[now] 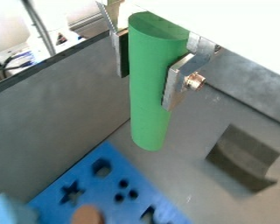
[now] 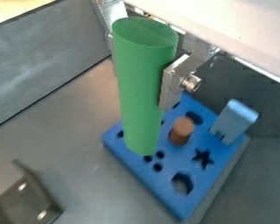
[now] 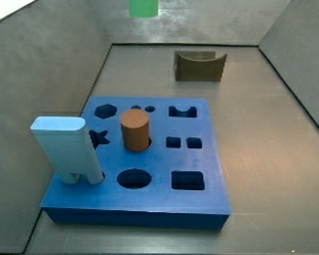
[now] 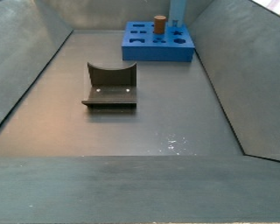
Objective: Pick up the oval object. Move up. Move to above the board. Insert the oval object.
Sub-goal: Move to above the board, then insert the oval object.
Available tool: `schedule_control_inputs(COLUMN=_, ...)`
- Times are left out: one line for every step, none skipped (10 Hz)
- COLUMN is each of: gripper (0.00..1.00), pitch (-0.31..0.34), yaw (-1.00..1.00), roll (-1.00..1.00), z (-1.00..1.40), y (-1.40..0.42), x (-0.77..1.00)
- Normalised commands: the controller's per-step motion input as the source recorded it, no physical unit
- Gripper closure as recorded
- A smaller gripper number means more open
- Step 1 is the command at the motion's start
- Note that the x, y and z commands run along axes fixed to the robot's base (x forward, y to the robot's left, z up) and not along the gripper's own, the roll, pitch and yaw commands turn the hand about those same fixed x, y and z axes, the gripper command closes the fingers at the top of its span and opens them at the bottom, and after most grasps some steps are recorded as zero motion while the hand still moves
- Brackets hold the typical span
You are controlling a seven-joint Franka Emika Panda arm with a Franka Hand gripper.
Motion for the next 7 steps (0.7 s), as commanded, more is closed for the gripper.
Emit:
schedule_control_inputs(gripper=1.00, pitch=0.137, yaw=0.00, roll=0.01, z=0.05, y=-0.78, x=0.15)
schedule_control_inputs(gripper=1.00, pitch=0.134, yaw=0.01, roll=0.01, z=0.04, y=-0.57, x=0.13)
schedule_control_inputs(gripper=1.00, pitch=0.114, yaw=0.01, roll=0.01, z=0.03, y=-0.28, x=0.10)
schedule_control_inputs(gripper=1.00, pitch=0.093, yaw=0.01, roll=0.02, z=0.03, y=-0.18, x=0.06)
schedule_control_inputs(gripper=1.00, pitch=-0.006, yaw=0.00, roll=0.00, z=0.00, y=0.00, x=0.00)
schedule_control_inputs(gripper=1.00, pitch=-0.026, yaw=0.00, roll=0.00, z=-0.08, y=-0.16, x=-0.03)
schedule_control_inputs(gripper=1.00, pitch=-0.030, yaw=0.00, roll=0.00, z=-0.12, y=-0.44, x=0.00)
